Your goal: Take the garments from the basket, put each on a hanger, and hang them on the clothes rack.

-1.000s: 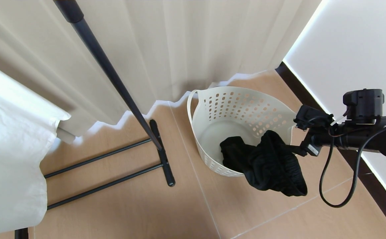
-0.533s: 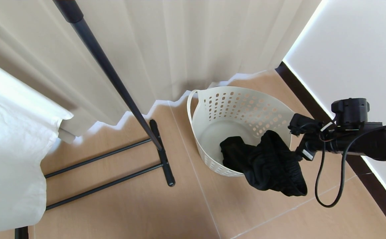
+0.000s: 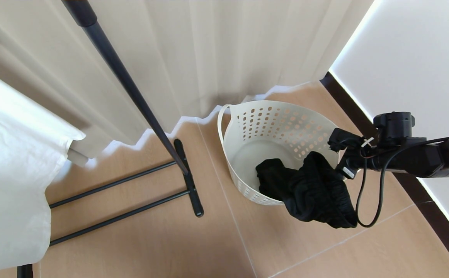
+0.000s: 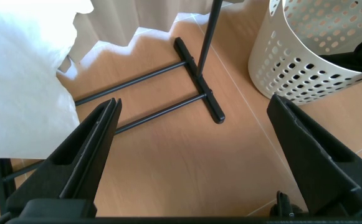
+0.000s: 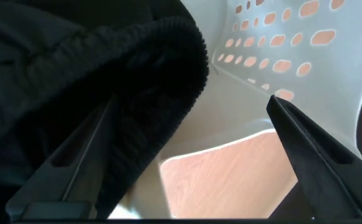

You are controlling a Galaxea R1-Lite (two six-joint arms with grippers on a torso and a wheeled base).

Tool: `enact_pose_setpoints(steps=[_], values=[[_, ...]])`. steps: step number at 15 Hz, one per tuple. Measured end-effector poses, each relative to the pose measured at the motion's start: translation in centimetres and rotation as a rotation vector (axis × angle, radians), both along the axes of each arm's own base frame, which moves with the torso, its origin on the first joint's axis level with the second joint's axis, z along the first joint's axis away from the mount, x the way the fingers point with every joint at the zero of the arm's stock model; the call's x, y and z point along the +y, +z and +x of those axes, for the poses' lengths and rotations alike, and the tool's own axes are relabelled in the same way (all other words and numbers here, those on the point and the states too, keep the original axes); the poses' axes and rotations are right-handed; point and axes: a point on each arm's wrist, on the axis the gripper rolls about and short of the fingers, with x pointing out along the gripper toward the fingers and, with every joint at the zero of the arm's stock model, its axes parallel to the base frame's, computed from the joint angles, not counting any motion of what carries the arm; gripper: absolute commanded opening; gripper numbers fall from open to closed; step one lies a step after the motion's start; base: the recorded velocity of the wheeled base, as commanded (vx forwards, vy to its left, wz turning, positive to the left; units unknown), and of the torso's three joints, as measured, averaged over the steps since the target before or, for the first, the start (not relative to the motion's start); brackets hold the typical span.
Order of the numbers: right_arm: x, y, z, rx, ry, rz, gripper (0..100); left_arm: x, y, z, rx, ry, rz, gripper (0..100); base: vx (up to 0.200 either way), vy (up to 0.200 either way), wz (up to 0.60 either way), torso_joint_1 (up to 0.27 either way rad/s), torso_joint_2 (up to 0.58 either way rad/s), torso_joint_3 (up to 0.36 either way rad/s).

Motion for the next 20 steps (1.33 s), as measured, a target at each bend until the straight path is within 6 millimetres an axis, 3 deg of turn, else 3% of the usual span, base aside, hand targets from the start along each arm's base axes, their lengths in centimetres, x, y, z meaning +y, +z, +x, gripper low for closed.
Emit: enact_pose_setpoints(steps=[11, 12, 16, 20], values=[[1.4, -0.9, 3.1, -0.015, 0.015, 0.027, 100, 0.0, 0.0, 0.0, 0.0, 0.0, 0.0, 100, 0.0, 0.0, 0.0, 0.0, 0.0, 0.0], [1.3, -1.0, 3.2, -0.013, 0.014, 0.028, 0, 0.0, 0.0, 0.0, 0.0, 0.0, 0.0, 100, 0.0, 0.0, 0.0, 0.0, 0.0, 0.0], [1.4, -1.4, 2.9, 0.017, -0.014, 0.078, 0, 0.0, 0.0, 0.0, 0.0, 0.0, 0.0, 100, 0.0, 0.0, 0.0, 0.0, 0.0, 0.0], [1.4, -0.7, 1.4, 0.049, -0.035, 0.175, 0, 0.0, 0.0, 0.0, 0.0, 0.0, 0.0, 100, 0.0, 0.0, 0.0, 0.0, 0.0, 0.0]])
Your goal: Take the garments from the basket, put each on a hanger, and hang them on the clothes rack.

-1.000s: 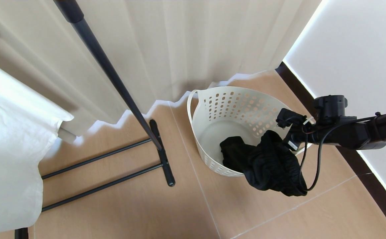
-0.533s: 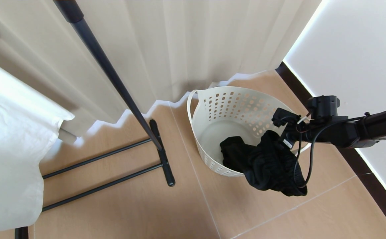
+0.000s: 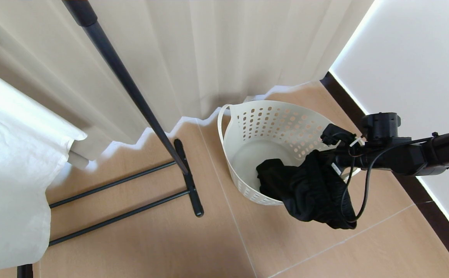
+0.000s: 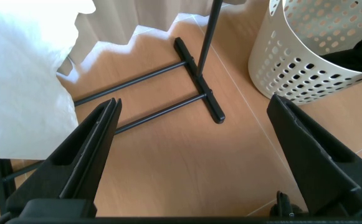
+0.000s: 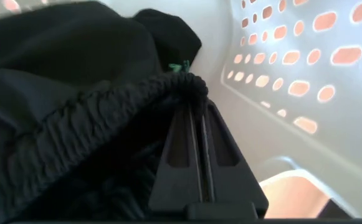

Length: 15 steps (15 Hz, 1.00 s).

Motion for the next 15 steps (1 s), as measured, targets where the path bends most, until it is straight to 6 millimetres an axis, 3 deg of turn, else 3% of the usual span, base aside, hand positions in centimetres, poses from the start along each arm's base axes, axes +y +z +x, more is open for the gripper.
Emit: enact_pose_setpoints(steps=[4, 11, 13, 15], values=[[0.4, 4.0, -4.8, 0.008, 0.013, 0.174, 0, 0.0, 0.0, 0.0, 0.0, 0.0, 0.0, 100, 0.0, 0.0, 0.0, 0.0, 0.0, 0.0], [3.9, 13.3, -20.2, -0.107, 0.131, 0.484, 0, 0.0, 0.0, 0.0, 0.0, 0.002, 0.001, 100, 0.0, 0.0, 0.0, 0.0, 0.0, 0.0], [4.0, 13.9, -23.9, -0.138, 0.182, 0.529, 0, 0.0, 0.0, 0.0, 0.0, 0.0, 0.001, 100, 0.0, 0.0, 0.0, 0.0, 0.0, 0.0], [3.7, 13.8, -26.0, -0.154, 0.203, 0.543, 0, 0.0, 0.0, 0.0, 0.0, 0.0, 0.001, 100, 0.0, 0.0, 0.0, 0.0, 0.0, 0.0]])
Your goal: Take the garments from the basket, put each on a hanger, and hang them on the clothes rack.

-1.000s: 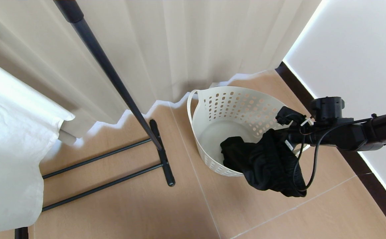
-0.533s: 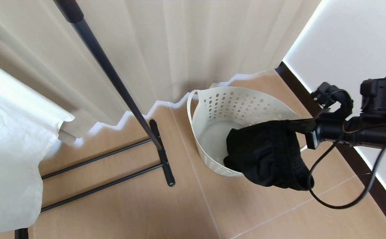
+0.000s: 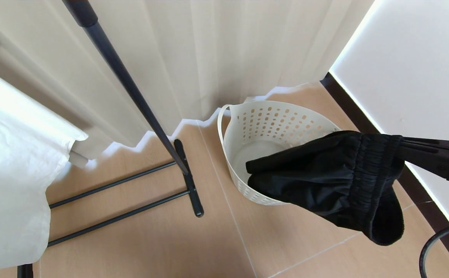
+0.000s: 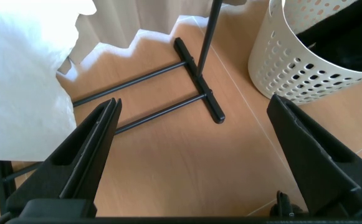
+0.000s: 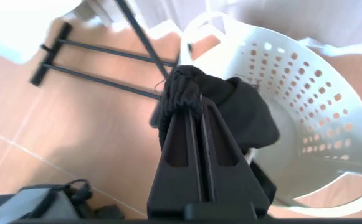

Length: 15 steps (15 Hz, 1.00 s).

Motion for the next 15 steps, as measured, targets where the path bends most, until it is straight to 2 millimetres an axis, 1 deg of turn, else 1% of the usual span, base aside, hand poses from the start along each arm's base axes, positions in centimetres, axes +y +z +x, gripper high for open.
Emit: enact_pose_setpoints(steps=[2, 5, 11, 15], values=[[-0.14, 0.11, -0.74, -0.017, 0.005, 0.006, 0, 0.0, 0.0, 0.0, 0.0, 0.0, 0.0, 100, 0.0, 0.0, 0.0, 0.0, 0.0, 0.0], [-0.22, 0.14, -0.9, -0.021, 0.002, 0.008, 0, 0.0, 0.0, 0.0, 0.0, 0.0, 0.0, 100, 0.0, 0.0, 0.0, 0.001, 0.0, 0.033], [-0.27, 0.06, -0.87, -0.016, -0.001, 0.01, 0, 0.0, 0.0, 0.0, 0.0, -0.001, 0.0, 100, 0.0, 0.0, 0.0, 0.0, 0.0, 0.183], [-0.16, -0.02, -0.47, -0.034, -0.002, 0.017, 0, 0.0, 0.0, 0.0, 0.0, 0.0, 0.0, 100, 0.0, 0.0, 0.0, 0.001, 0.01, 0.204]])
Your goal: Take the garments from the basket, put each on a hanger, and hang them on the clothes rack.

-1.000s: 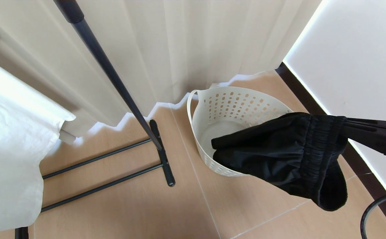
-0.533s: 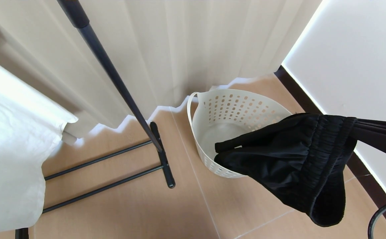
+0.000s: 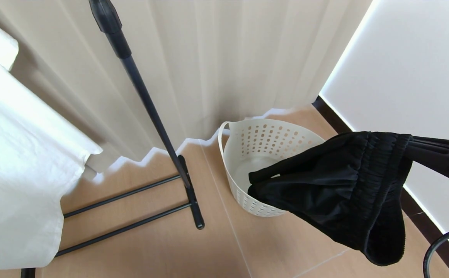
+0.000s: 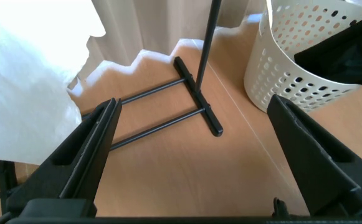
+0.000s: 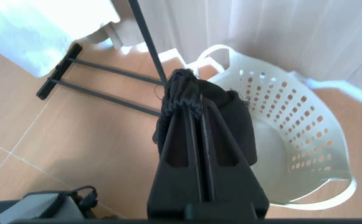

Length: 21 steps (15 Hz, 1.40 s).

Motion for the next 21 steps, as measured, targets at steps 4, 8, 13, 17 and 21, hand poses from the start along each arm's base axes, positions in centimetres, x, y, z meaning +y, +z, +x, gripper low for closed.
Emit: enact_pose_setpoints(steps=[4, 8, 13, 17, 21], values=[[0.15, -0.36, 0.47, 0.005, 0.0, -0.002, 0, 0.0, 0.0, 0.0, 0.0, 0.0, 0.0, 100, 0.0, 0.0, 0.0, 0.0, -0.21, -0.018], [0.17, -0.5, 0.57, 0.011, 0.0, -0.004, 0, 0.0, 0.0, 0.0, 0.0, 0.0, 0.0, 100, 0.0, 0.0, 0.0, 0.036, -0.42, -0.182], [0.18, -0.55, 0.59, 0.013, 0.001, -0.005, 0, 0.0, 0.0, 0.0, 0.0, 0.0, 0.0, 100, 0.0, 0.0, 0.0, 0.096, -0.46, -0.166], [0.19, -0.58, 0.59, 0.014, 0.001, -0.005, 0, 0.0, 0.0, 0.0, 0.0, 0.0, 0.0, 100, 0.0, 0.0, 0.0, 0.14, -0.49, -0.143], [0.19, -0.63, 0.6, 0.016, 0.001, -0.006, 0, 0.0, 0.0, 0.0, 0.0, 0.0, 0.0, 100, 0.0, 0.0, 0.0, 0.173, -0.51, -0.139]])
